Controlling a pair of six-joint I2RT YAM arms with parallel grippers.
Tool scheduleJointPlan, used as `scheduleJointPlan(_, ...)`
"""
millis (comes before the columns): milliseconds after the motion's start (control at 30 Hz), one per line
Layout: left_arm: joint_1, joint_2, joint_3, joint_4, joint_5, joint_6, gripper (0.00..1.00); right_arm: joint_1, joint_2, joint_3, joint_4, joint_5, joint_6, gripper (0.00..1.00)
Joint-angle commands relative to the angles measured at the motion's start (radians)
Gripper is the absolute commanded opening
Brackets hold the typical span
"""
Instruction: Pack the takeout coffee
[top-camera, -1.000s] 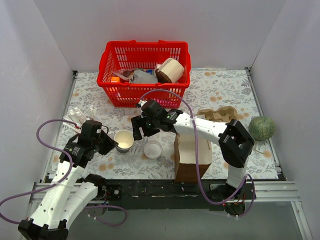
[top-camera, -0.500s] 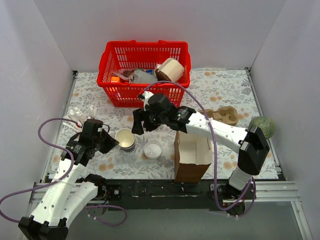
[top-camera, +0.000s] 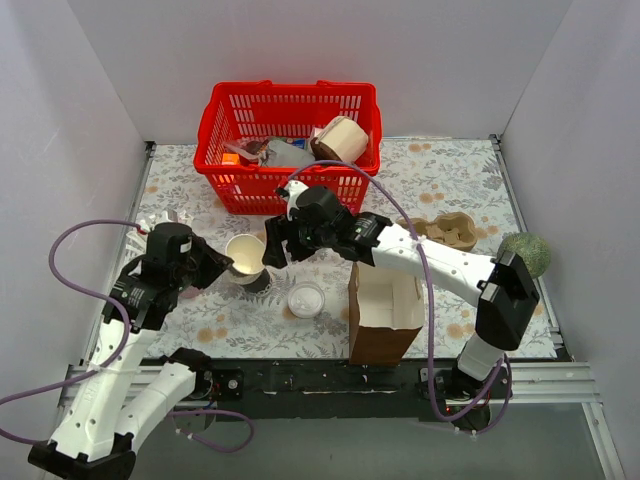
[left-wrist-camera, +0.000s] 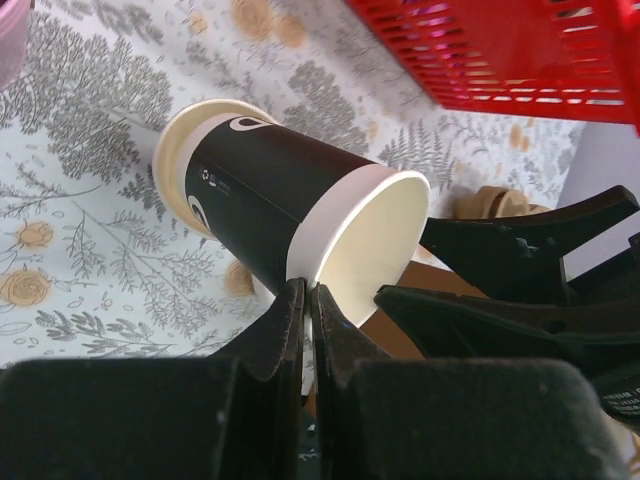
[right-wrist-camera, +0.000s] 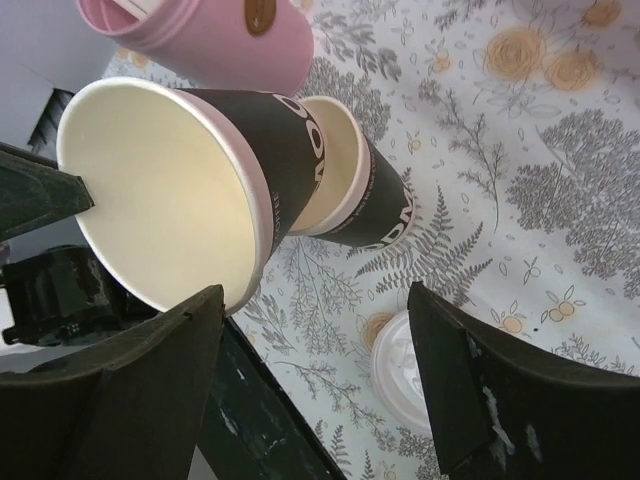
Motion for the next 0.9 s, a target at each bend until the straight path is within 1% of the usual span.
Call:
scheduleJointPlan(0,-0.002,0.006,0.122,0.025,-0.073,0.029,0.00,-0.015,-0.098,-0.010,0.001,0.067,-0.055,0.81)
scheduleJointPlan(133,-0.002,0.018,0.185,0.045,-0.080,0.058,0.00,-0.022,-0.137,-0.064,0.008,0.066,-0.115,0.82)
scheduleJointPlan(233,-0.002,0.031,0.191,0.062,-0.061,0.064,0.00,-0.024,-0.166,-0.096,0.013,0.059,-0.141,0.82)
scheduleJointPlan(367,-0.002,0.035,0.180,0.105,0.053,0.081,0.00,-0.026,-0.215,-0.129,0.017,0.085,-0.145,0.82)
scheduleJointPlan(433,-0.002,0.029,0.177,0.106,0.072,0.092,0.00,-0.027,-0.229,-0.149,0.020,0.087,-0.155,0.83)
scheduleJointPlan(467,-0.002,0.027,0.177,0.099,0.118,0.103,0.00,-0.027,-0.235,-0.155,0.022,0.090,-0.159,0.83)
scheduleJointPlan(500,-0.002,0.026,0.177,0.079,0.153,0.107,0.00,-0.029,-0.245,-0.159,0.019,0.090,-0.164,0.83)
scheduleJointPlan(567,-0.002,0.011,0.179,0.040,0.163,0.109,0.00,-0.029,-0.261,-0.169,0.016,0.090,-0.178,0.83)
scheduleJointPlan(733,-0.002,-0.051,0.174,-0.142,0.173,0.092,0.00,-0.030,-0.284,-0.172,0.004,0.099,-0.182,0.84)
scheduleJointPlan(767,-0.002,-0.066,0.174,-0.170,0.181,0.094,0.00,-0.030,-0.287,-0.172,-0.001,0.131,-0.182,0.84)
scheduleJointPlan(867,-0.002,-0.089,0.151,-0.294,0.198,0.080,0.00,-0.033,-0.287,-0.169,-0.006,0.151,-0.184,0.84)
